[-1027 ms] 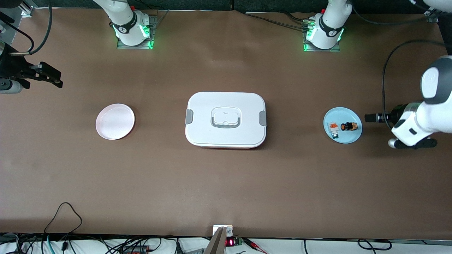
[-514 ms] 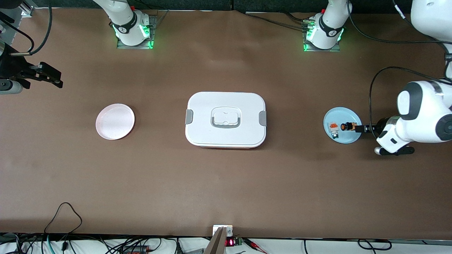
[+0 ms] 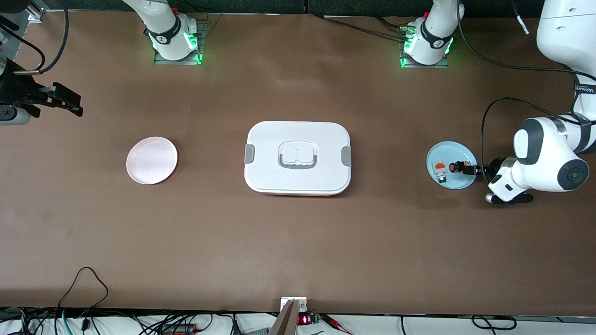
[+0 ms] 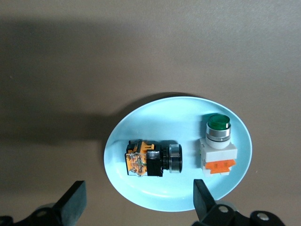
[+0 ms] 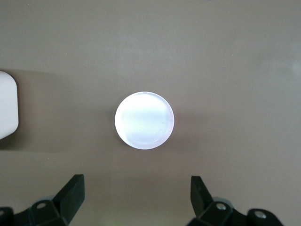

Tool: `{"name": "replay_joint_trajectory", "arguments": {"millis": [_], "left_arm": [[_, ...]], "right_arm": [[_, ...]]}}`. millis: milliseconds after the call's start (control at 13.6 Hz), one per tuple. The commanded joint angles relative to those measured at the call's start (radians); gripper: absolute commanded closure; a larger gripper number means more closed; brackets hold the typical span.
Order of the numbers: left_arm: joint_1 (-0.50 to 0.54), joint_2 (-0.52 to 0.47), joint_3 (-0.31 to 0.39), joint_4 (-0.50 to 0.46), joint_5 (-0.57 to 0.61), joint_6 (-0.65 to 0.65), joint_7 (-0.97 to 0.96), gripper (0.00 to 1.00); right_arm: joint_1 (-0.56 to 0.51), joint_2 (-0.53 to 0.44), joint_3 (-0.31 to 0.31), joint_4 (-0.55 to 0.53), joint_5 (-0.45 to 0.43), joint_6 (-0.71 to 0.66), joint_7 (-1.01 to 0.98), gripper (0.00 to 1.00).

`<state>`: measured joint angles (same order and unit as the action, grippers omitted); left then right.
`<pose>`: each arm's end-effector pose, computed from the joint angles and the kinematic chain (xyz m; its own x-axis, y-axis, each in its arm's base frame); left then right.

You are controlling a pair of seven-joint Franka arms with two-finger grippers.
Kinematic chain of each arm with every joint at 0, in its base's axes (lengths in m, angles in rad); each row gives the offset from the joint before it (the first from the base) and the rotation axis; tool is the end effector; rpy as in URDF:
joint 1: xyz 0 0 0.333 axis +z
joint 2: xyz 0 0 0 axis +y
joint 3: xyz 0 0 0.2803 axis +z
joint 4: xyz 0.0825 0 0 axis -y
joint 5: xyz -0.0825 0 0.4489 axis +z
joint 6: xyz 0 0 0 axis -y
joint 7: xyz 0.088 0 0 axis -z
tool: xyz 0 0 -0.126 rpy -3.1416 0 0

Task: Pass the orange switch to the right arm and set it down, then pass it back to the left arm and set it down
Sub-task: 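Lower the left gripper and grasp the orange-black switch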

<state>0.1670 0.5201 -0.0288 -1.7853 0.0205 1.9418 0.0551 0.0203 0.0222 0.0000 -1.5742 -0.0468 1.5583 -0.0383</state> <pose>0.6305 0.0892 0.1466 0.9326 0.0651 -0.3549 0.0767 -0.9969 0.0187 0.6227 0.0067 0.5533 0.9975 0.0579 -0.0398 0.0597 -0.9972 0.0453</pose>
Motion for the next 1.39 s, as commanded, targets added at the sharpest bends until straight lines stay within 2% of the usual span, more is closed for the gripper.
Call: {"name": "replay_joint_trajectory", "arguments": {"millis": [0,367,1321], "left_arm": [[0.006,0.017,-0.003,0.0,-0.019,0.025,0.032,0.0],[0.014,0.041,-0.005,-0.002,-0.057,0.022,0.037,0.0],[0.014,0.103,-0.008,-0.002,-0.059,0.023,0.037,0.0]], "right_arm": [[-0.007,0.002,0.002,0.01,0.013,-0.011,-0.012,0.0],[-0.007,0.001,0.002,0.008,0.013,-0.012,-0.012,0.0],[-0.022,0.01,-0.002,0.006,0.018,-0.014,-0.003,0.0]]}}
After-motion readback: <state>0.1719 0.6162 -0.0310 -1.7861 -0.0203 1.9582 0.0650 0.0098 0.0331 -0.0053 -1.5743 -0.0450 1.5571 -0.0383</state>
